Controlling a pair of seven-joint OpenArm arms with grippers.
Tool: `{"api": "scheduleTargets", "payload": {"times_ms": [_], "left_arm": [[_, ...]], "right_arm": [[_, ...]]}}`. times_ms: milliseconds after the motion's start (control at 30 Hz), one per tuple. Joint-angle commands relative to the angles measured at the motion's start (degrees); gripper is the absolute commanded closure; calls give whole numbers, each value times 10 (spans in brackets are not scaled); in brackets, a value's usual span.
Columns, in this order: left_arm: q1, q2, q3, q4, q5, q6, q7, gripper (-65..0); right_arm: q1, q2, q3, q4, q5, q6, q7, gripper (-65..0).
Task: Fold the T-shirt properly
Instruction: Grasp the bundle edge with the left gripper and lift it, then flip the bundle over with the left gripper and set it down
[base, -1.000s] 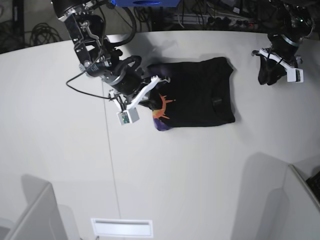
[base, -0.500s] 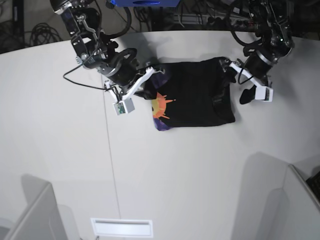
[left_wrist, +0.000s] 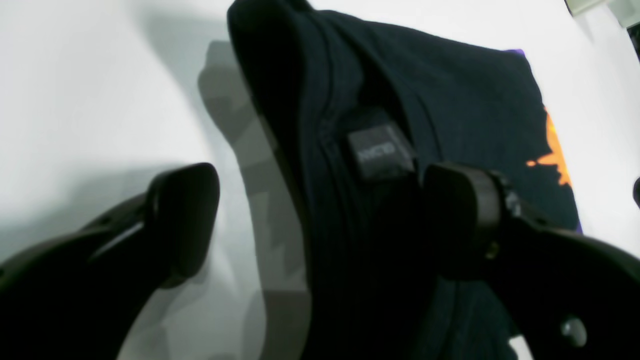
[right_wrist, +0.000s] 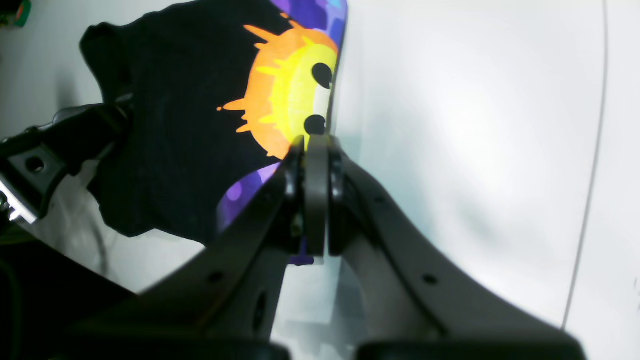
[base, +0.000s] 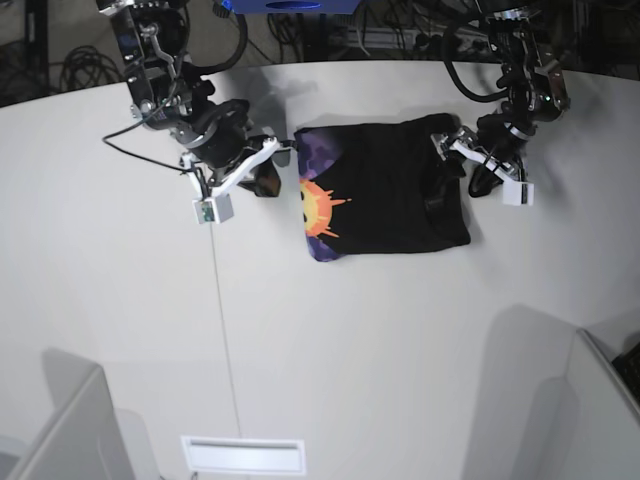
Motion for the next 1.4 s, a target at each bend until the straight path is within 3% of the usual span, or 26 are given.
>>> {"api": "scheduleTargets", "payload": {"times_ms": [0,67,133,333,467,567,800,1200,1367], "left_arm": [[-6,-3,13,0,-8,-4,-6,-622],[-9,-7,32,-13,-7,-4,-6,-606],[-12,-7,42,-27,-7,-3,-7,-533],[-20,-7,46,-45,-7,-1,-7,-188],[-20,-8,47,-47,-7,49,-7,0],[-20,-15,68,-48,-6,60,-6,0],[-41,-97,190,-49,-6,61,-6,0],[-120,-206,379,-48,-6,61,-6,0],[-176,-246,472,-48,-6,61,-6,0]], "right_arm": [[-1,3,9,13,3,6,11,0],[-3,3,16,13,3,8,11,0],[-5,3,22,13,3,34,11,0],[-32,-4,79,13,4,86,11,0],[-49,-4,125,13,4,105,11,0],[-62,-6,163,13,4,118,11,0],[-82,-36,268,9,4,151,10,0],[-120,-52,367,8,4,154,10,0],[-126,-86,410,8,4,154,9,0]]}}
